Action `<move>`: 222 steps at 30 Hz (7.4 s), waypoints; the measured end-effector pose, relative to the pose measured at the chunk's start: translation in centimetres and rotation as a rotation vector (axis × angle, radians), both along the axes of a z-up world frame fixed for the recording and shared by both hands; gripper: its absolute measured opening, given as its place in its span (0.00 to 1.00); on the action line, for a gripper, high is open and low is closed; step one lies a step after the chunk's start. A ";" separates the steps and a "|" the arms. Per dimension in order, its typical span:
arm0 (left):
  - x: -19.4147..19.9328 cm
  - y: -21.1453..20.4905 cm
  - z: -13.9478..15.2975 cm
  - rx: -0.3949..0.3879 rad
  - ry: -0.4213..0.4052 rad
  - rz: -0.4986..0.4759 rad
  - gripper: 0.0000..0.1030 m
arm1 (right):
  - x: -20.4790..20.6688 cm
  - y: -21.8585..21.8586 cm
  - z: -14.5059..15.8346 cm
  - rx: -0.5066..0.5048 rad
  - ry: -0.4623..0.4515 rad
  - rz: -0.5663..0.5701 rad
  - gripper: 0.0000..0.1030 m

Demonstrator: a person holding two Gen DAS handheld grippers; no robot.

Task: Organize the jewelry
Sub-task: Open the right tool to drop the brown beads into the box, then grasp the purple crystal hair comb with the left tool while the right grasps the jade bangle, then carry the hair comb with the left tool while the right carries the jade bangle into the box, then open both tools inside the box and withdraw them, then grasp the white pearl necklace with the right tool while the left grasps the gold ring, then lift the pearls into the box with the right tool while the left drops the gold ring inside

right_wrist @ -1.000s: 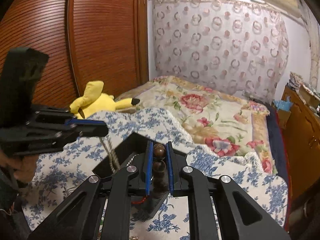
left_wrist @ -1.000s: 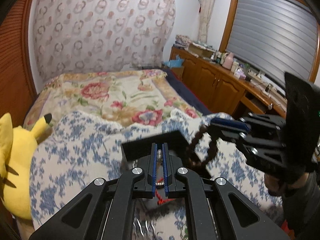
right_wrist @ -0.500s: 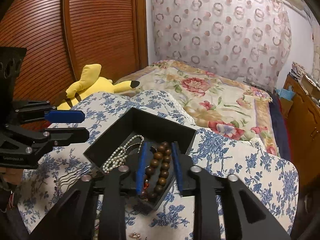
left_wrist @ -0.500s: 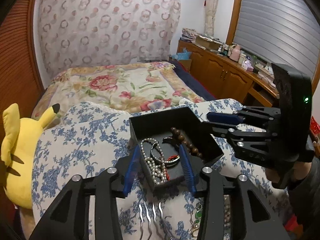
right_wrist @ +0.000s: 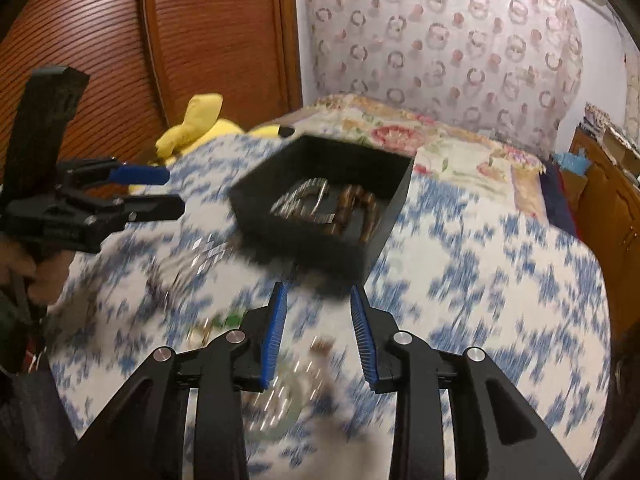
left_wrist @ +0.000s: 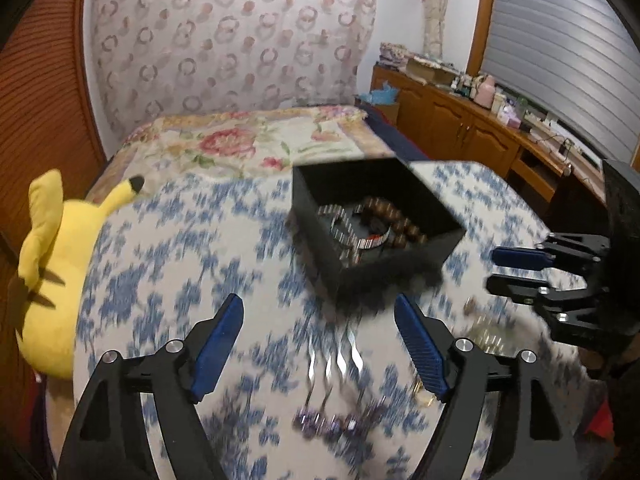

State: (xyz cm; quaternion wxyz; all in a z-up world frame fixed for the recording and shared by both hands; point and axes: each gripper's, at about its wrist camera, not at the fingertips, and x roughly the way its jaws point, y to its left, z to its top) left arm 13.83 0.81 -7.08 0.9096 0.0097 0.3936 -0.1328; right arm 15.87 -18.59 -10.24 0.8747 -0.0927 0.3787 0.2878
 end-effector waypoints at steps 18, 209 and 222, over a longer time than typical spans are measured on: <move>-3.4 -0.4 -4.2 0.010 0.108 -0.035 0.75 | -2.3 -1.5 -3.3 0.039 0.139 0.005 0.20; -3.8 -6.3 -3.7 0.062 0.069 -0.099 0.18 | -3.0 -5.5 3.0 0.063 -0.130 -0.075 0.08; -2.6 -6.0 0.5 0.021 -0.033 -0.084 0.18 | -2.8 -3.6 9.1 0.088 -0.253 -0.029 0.08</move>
